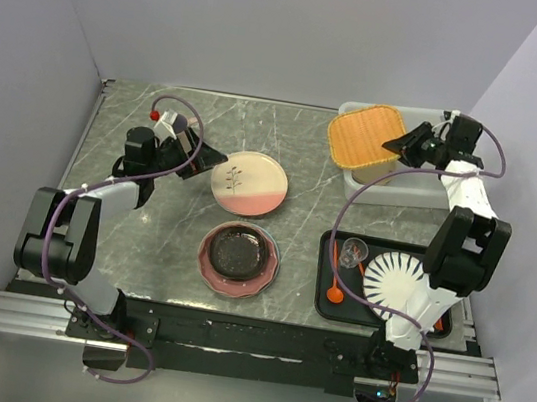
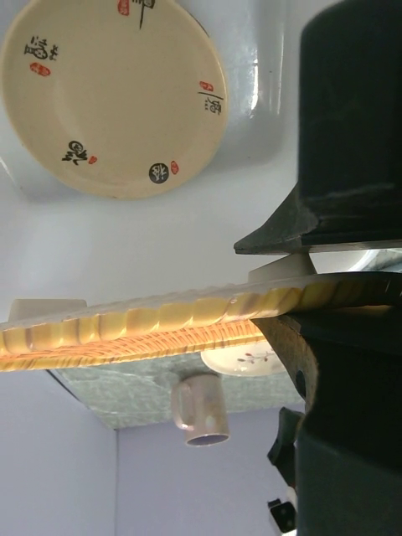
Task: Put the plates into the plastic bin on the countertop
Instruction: Place the plate in the plastic bin.
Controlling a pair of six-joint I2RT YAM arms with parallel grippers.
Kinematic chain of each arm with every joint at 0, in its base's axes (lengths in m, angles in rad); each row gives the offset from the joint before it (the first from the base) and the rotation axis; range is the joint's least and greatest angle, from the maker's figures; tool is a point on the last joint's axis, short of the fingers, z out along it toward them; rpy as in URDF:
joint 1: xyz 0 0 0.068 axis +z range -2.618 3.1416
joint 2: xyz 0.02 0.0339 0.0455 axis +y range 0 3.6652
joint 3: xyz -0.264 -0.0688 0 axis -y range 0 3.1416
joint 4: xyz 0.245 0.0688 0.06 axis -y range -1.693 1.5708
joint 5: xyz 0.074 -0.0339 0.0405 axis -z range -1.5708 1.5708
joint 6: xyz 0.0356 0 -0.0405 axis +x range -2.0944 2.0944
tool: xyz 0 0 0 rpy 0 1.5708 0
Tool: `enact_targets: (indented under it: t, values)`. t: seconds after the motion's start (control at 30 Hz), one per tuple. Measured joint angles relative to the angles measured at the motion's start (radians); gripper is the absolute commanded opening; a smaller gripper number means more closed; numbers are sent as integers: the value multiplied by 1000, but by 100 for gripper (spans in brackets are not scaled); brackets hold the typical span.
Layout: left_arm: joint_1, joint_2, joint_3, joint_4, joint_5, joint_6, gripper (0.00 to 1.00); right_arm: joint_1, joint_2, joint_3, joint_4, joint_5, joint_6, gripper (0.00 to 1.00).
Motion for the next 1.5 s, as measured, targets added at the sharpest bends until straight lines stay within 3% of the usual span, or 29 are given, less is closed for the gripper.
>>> enact_targets:
  t: [0.7, 1.5]
  values:
    - [-2, 33, 0, 2, 14, -1, 99, -113, -23, -77, 91, -13, 77, 0]
    - [-2, 42, 0, 8, 23, -3, 99, -134, -14, -72, 114, 11, 89, 0]
